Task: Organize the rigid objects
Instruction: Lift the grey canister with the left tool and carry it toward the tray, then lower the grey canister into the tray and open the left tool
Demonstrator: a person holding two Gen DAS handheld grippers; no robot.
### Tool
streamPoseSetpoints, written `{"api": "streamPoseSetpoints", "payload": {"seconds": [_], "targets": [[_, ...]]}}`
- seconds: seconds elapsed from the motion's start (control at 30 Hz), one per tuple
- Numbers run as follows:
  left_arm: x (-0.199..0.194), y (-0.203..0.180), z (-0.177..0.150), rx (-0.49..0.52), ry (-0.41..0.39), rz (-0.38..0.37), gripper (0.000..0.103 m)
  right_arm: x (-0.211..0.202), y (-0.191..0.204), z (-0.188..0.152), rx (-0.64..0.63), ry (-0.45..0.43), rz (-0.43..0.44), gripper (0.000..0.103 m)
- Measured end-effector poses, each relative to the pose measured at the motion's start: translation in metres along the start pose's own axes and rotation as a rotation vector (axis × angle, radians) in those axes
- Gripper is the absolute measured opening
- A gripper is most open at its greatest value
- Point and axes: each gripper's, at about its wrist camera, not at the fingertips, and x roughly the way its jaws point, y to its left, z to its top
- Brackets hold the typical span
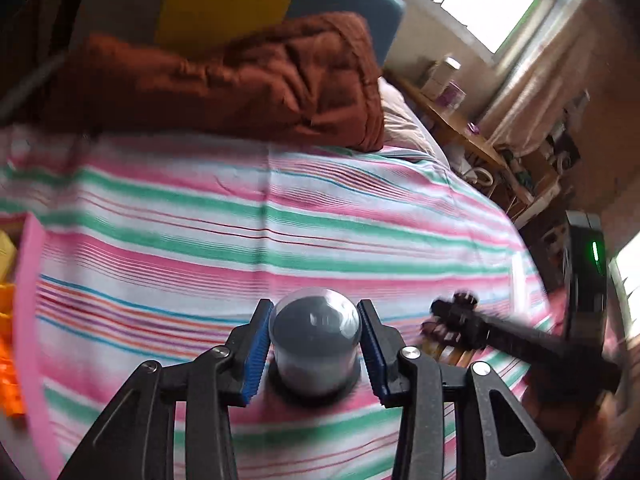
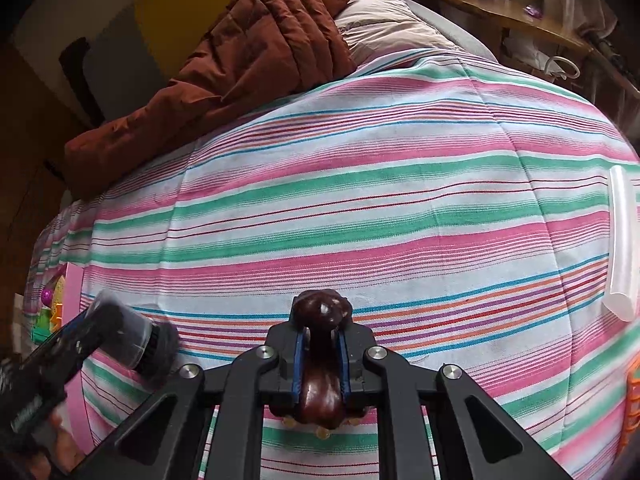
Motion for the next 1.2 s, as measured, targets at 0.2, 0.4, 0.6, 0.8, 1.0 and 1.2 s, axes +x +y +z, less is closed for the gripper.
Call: {"api": "streamPoseSetpoints", "payload": {"seconds": [0.2,0.4,0.6,0.8,1.0,1.2], "targets": [[-0.006,-0.008,-0.016,0.095,-0.071,0.055,0.042,-0.001,-0.003,-0.001,0.001,-0.002,0.002,0.014],[-0.006,-0.014,-0.018,0.137,-0.094,0.073,0.042,-0.001,-0.005,0.001,0.004,-0.011,0.009,0.013],[-0.044,-0.002,-0.031,0.107,-0.14,0.075,0.042,-0.003,-0.001,0.0,-0.014,-0.027,0.004,0.013],[-0.089,0.02,-0.059,0.096,-0.16,0.091,0.042,-0.005,0.001,-0.002,-0.03,-0.04,-0.004,0.013],[-0.134,0.064,-0.075,0.021,-0.192,0.115,0.042,-0.007,0.004,-0.004,-0.051,-0.047,-0.007,0.013],[-0.16,0.112,-0.09,-0.008,-0.213,0.236,0.042,-0.009,0.009,-0.005,-0.075,-0.055,-0.006,0.013]]}}
